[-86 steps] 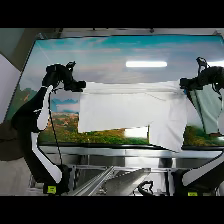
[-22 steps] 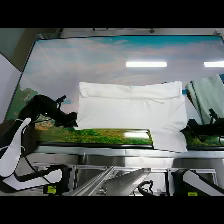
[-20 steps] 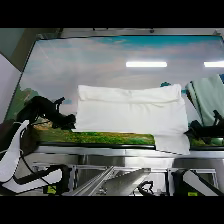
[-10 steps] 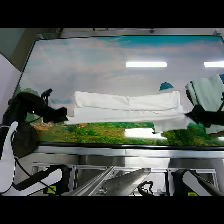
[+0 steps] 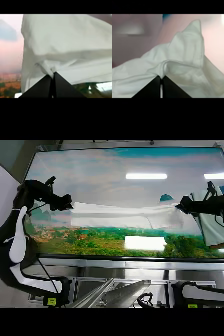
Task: Fold the shirts.
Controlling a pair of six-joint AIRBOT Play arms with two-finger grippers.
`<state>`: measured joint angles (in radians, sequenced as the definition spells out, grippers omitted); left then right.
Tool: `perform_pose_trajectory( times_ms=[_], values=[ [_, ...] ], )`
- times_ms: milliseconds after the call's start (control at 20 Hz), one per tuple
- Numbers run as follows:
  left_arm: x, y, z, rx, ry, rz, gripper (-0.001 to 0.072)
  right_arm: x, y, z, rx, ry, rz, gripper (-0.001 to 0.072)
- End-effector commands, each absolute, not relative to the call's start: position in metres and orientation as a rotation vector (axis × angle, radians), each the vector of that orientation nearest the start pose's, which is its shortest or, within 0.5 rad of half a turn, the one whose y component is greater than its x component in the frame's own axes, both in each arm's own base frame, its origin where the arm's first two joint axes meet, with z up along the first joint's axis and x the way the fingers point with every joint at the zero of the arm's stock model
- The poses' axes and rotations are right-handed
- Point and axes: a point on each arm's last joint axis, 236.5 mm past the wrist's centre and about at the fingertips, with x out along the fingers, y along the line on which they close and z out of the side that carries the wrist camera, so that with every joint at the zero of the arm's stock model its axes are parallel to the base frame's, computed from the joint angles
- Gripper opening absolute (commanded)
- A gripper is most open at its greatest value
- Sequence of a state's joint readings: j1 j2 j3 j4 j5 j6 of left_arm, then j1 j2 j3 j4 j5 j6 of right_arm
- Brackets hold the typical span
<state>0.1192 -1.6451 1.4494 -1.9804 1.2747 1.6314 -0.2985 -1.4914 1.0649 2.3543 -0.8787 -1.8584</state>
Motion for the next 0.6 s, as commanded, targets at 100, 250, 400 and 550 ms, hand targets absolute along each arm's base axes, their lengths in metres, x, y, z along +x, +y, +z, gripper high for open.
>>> perform_pose_trajectory(
  times_ms=[100,250,400,550],
  values=[
    [0.470,-0.060,-0.081,-0.413,1.478,-0.209,0.0018,0.464,-0.005,-0.073,0.705,1.089,0.094,0.0024],
    [0.485,-0.075,-0.078,-0.386,1.463,-0.240,0.0018,0.467,-0.007,-0.061,0.679,1.090,0.123,0.0289],
    [0.497,-0.086,-0.050,-0.357,1.430,-0.280,0.0687,0.448,-0.026,-0.041,0.575,1.196,0.183,0.0685],
    [0.505,-0.093,-0.013,-0.315,1.394,-0.325,0.0689,0.430,-0.071,-0.035,0.460,1.269,0.130,0.0708]
  ],
)
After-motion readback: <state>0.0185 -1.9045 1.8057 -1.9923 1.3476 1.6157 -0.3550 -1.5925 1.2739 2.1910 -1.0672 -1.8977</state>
